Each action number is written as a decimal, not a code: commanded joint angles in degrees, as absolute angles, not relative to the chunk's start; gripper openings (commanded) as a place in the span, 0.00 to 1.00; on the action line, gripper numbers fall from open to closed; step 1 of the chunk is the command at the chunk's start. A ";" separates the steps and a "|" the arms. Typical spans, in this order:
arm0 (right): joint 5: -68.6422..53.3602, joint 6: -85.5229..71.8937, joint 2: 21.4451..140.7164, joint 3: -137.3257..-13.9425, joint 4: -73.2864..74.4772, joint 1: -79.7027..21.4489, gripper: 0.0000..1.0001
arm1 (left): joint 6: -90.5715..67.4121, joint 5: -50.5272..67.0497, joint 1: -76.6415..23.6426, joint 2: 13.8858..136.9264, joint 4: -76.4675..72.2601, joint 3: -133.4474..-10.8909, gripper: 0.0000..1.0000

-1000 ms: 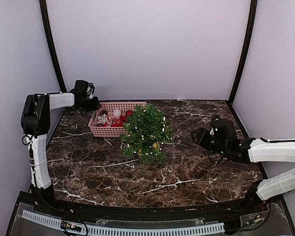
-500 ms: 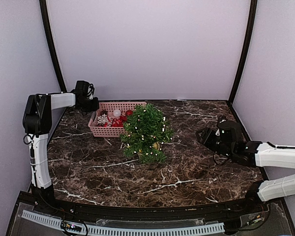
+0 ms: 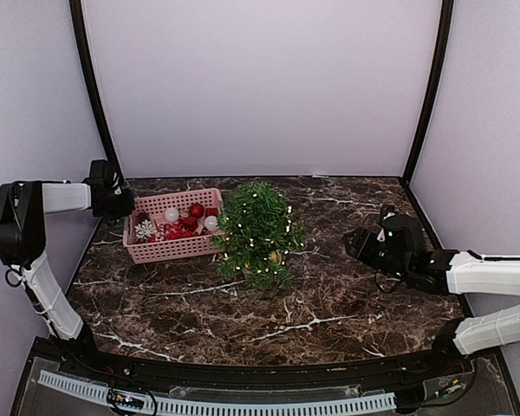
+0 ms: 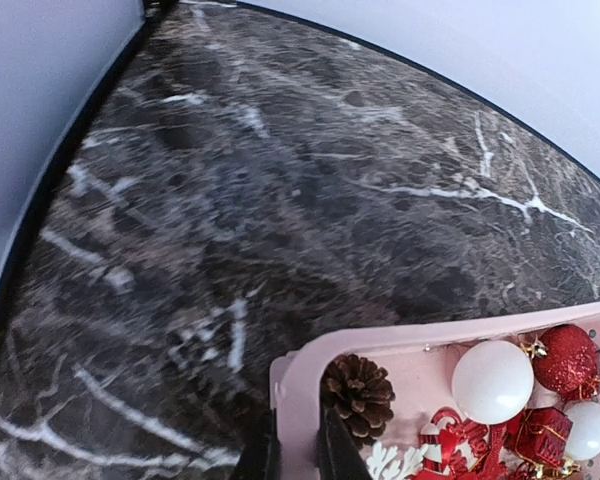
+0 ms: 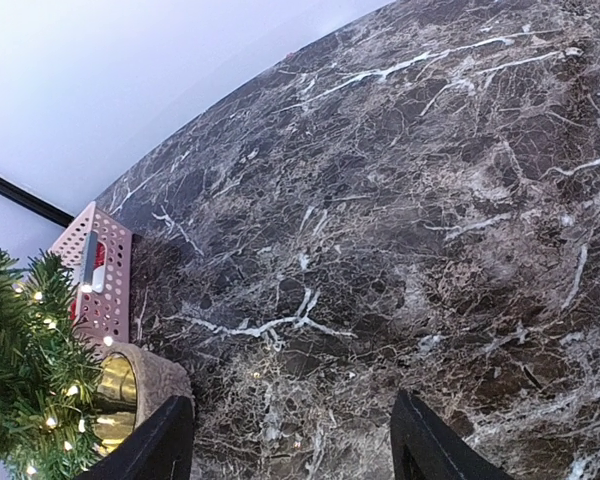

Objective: Decorate the small christmas tree
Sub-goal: Move the bin to the center of the board.

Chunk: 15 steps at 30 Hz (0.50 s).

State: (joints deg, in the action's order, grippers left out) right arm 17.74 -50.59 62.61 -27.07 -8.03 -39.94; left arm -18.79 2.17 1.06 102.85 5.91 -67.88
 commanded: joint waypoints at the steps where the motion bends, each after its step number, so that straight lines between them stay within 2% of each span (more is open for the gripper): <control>1: 16.22 -47.64 63.83 -28.03 -11.68 -39.55 0.68 | -21.78 -2.90 2.26 91.15 4.14 -58.07 0.00; 5: 15.00 -46.87 64.07 -27.89 -13.16 -39.54 0.68 | -24.79 -4.81 2.28 82.41 4.73 -49.09 0.00; 13: 12.91 -46.41 64.65 -26.99 -15.24 -39.55 0.68 | -33.10 -0.70 2.31 68.91 1.85 -32.36 0.02; 15: 12.39 -46.26 64.85 -26.97 -15.46 -39.55 0.68 | -34.18 -0.21 2.30 67.79 2.18 -30.69 0.06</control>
